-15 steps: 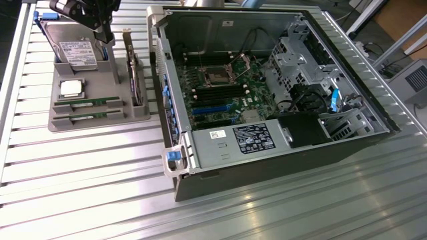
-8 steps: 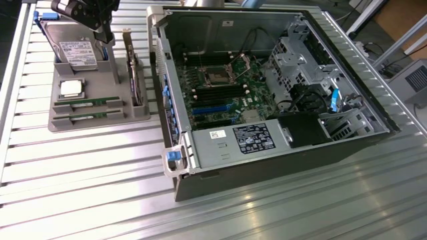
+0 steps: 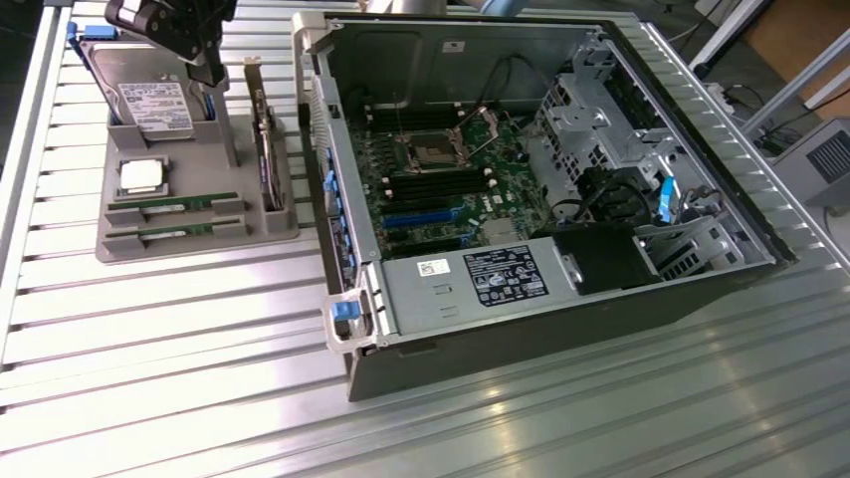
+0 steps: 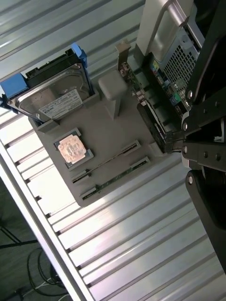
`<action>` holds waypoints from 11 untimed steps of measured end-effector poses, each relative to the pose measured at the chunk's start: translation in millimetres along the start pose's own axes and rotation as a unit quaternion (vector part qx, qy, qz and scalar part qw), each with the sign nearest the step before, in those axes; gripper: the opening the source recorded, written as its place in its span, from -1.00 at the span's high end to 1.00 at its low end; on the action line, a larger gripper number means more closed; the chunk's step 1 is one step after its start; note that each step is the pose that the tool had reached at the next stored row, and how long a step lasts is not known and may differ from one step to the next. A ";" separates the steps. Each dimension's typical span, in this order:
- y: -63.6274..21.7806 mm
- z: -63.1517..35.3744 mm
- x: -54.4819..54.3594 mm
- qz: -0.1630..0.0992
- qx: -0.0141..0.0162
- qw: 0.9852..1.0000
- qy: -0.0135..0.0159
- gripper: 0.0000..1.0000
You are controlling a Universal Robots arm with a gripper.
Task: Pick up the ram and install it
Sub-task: 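Pick up the ram and move it above insertion slot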
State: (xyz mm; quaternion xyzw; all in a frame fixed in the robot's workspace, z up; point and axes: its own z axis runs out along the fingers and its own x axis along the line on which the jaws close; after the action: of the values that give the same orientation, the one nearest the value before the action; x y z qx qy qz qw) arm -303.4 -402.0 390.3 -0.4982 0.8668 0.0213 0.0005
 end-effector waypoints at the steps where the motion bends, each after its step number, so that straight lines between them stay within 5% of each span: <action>1: 0.0 0.0 0.0 -0.002 0.000 1.000 0.000 0.80; 11: 0.0 0.0 0.0 -0.031 -0.001 1.000 0.001 0.80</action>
State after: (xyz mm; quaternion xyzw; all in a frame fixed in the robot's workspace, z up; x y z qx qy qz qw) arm -303.4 -402.0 390.3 -0.5251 0.8508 0.0211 -0.0003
